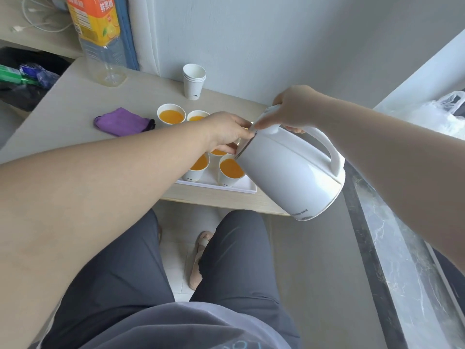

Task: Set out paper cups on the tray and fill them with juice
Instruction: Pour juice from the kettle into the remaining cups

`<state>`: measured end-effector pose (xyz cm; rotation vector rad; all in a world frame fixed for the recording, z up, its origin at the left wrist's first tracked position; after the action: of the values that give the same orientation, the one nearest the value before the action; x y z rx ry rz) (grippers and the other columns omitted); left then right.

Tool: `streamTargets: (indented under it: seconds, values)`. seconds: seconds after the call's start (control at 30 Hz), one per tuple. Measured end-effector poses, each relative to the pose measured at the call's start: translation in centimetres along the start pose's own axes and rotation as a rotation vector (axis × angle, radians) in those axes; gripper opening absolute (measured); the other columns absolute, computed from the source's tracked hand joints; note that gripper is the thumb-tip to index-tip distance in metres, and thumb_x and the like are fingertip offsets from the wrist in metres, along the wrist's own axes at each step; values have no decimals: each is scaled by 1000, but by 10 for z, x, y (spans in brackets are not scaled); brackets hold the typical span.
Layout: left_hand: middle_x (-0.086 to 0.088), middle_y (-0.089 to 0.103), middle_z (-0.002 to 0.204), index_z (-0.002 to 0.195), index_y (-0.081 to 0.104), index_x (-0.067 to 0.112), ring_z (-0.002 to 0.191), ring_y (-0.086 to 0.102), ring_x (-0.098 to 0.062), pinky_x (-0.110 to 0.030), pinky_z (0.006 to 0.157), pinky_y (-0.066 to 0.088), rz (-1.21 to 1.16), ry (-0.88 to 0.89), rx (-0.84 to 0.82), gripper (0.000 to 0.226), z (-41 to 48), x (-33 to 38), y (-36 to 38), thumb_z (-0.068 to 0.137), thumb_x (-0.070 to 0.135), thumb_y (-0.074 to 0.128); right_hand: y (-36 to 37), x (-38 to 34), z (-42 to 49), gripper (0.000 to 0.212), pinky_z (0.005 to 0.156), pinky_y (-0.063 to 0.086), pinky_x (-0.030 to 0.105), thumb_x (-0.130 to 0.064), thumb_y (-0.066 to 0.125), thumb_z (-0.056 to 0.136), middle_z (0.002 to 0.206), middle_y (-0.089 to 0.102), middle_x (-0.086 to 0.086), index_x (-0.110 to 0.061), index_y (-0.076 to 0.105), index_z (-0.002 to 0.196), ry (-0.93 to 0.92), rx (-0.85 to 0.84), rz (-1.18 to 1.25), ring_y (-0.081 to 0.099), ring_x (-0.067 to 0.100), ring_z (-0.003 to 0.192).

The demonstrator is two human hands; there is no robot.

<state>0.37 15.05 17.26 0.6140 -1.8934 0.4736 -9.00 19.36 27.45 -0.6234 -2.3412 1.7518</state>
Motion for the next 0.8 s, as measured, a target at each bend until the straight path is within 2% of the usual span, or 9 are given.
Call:
streamTargets:
  seconds: [0.1,0.17,0.33,0.8]
  values:
    - [-7,60,128,129,58,16,98,61,-21,-28,81,49,-3,-18,-7,35,1,-7,-2,93,13,58,4,-7,4,51,52,33,28,-54,74,69,48,48,1,-14,44,61,0,-7,-42,46,19,53]
    - [-6,59,129,129,58,16,103,60,-22,-29,83,48,-5,-28,-6,35,1,-11,-4,94,14,57,7,-10,8,50,52,34,29,-54,75,68,47,48,1,-14,45,62,6,-10,-63,47,19,53]
    - [-3,61,118,120,60,18,103,59,-19,-28,81,47,-27,-30,-2,26,2,-18,-8,95,12,54,13,-19,17,49,53,34,29,-56,73,68,47,49,2,-13,50,67,5,-39,-134,48,20,55]
    - [-6,58,129,125,58,18,113,60,-27,-32,92,48,-96,-46,-20,30,7,-28,-14,97,11,52,17,-36,28,49,51,34,27,-57,68,73,51,52,3,-9,59,75,-14,-86,-287,48,20,55]
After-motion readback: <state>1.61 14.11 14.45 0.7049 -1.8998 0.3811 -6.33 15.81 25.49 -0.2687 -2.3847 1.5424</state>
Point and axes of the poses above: each hand's wrist, its own z-axis towards the middle knuckle, its own y-axis out of the palm, x = y × z, the point moved 8 cm from there along z, towards the middle knuckle
